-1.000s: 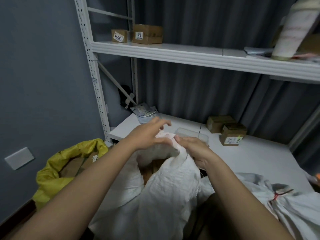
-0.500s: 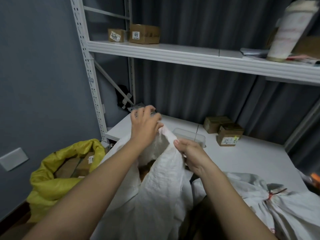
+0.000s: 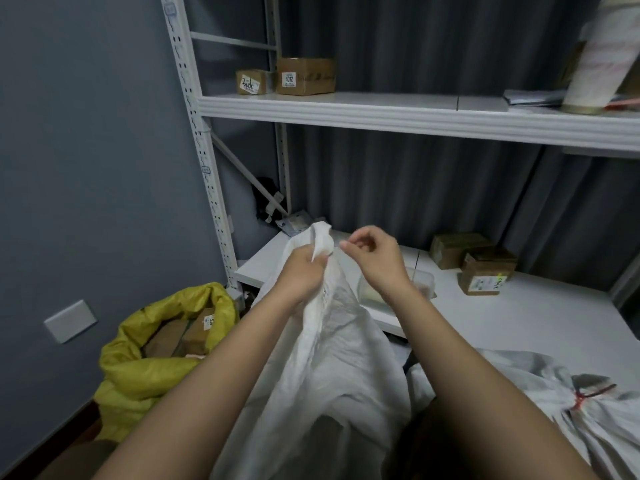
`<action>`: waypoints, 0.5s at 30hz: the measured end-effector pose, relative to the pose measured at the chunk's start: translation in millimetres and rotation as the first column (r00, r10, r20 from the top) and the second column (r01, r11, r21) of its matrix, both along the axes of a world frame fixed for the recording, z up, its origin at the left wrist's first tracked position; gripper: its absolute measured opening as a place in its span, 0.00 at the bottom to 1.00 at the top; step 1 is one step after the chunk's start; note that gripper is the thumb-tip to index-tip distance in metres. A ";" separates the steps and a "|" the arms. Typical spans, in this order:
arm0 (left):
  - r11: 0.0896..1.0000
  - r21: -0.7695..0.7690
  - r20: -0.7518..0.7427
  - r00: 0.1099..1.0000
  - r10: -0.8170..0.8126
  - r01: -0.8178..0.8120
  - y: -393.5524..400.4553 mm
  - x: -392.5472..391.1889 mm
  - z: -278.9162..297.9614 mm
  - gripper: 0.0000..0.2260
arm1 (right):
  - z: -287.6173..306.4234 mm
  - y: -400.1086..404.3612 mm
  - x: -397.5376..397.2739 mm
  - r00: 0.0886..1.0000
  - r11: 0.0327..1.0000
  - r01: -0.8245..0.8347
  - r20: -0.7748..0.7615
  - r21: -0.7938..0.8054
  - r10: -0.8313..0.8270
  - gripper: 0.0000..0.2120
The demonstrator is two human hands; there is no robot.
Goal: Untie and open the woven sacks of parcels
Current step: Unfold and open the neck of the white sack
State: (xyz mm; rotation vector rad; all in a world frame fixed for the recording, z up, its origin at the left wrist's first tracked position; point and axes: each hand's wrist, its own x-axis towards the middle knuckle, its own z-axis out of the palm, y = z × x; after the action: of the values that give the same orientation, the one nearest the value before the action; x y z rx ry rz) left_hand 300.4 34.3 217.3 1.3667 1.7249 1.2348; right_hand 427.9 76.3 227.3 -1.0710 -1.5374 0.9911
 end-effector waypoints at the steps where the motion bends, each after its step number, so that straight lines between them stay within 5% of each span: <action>1: 1.000 -0.017 -0.018 1.000 0.009 -0.010 3.9 -2.2 -0.6 0.10 | -7.4 -3.3 1.7 0.998 0.998 0.013 0.055 0.059 -0.016 0.03; 4: 0.985 -0.132 0.215 0.973 -0.078 0.108 5.9 -3.6 10.4 0.19 | -28.0 -21.5 -1.5 0.990 0.995 -0.098 0.102 0.037 0.094 0.16; 7: 0.968 -0.115 0.533 0.836 -0.130 0.223 7.0 -1.0 18.0 0.23 | -37.6 -29.9 -10.2 0.980 0.991 -0.126 0.159 0.042 0.117 0.19; 10: 0.950 -0.068 0.608 0.767 -0.204 0.306 -0.2 -3.1 19.8 0.09 | -33.2 -27.0 -12.6 0.998 0.997 -0.064 0.014 -0.039 0.064 0.12; 13: 0.952 -0.091 0.527 0.825 -0.203 0.293 -10.0 -2.6 17.9 0.14 | -29.7 -26.8 -14.4 0.954 0.962 -0.115 -0.299 -0.247 0.038 0.04; 15: 0.977 -0.064 0.460 0.875 -0.152 0.203 -13.6 1.1 15.6 0.17 | -33.5 -25.6 -15.5 0.981 0.986 0.056 -0.177 -0.155 -0.083 0.08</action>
State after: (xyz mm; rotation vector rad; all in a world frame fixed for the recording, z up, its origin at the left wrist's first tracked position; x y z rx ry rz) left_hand 301.4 20.8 232.9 1.0406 1.2896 1.2172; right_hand 412.4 50.7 193.8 -1.0979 -1.2847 1.1376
